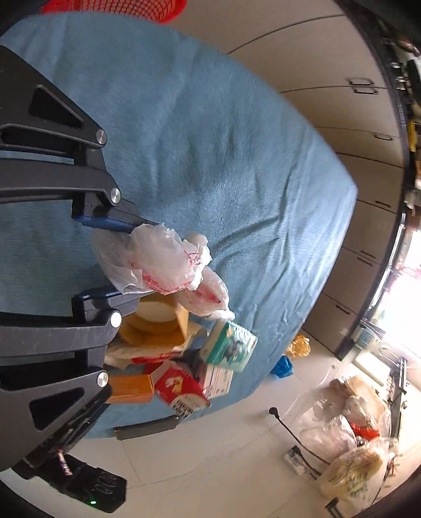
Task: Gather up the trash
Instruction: 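Grasp the white plastic bag with the left tool while the right grasps the orange box, then carry the bag and box to the red basket and release both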
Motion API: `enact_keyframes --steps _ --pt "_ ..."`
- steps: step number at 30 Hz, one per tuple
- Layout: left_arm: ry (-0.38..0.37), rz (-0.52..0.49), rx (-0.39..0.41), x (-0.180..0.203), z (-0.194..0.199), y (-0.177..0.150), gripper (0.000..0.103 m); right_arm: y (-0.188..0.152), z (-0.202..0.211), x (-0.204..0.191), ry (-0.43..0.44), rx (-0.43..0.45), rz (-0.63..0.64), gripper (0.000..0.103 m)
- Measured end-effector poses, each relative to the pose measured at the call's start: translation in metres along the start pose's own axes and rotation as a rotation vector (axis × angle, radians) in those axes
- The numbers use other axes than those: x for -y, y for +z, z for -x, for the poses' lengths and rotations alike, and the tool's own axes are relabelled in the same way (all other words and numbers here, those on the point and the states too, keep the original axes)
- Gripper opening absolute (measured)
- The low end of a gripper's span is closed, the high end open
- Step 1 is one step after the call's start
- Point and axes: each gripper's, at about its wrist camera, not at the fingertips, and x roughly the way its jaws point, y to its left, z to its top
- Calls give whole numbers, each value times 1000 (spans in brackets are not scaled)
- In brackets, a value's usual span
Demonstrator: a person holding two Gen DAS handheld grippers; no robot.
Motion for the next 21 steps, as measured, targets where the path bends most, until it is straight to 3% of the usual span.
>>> enact_keyframes --steps 7,21 --pt "64 -44 84 -3 49 -29 27 -12 23 -3 2 25 3 55" --pt "198 -56 173 -13 99 -85 28 -39 46 -33 47 28 40 55"
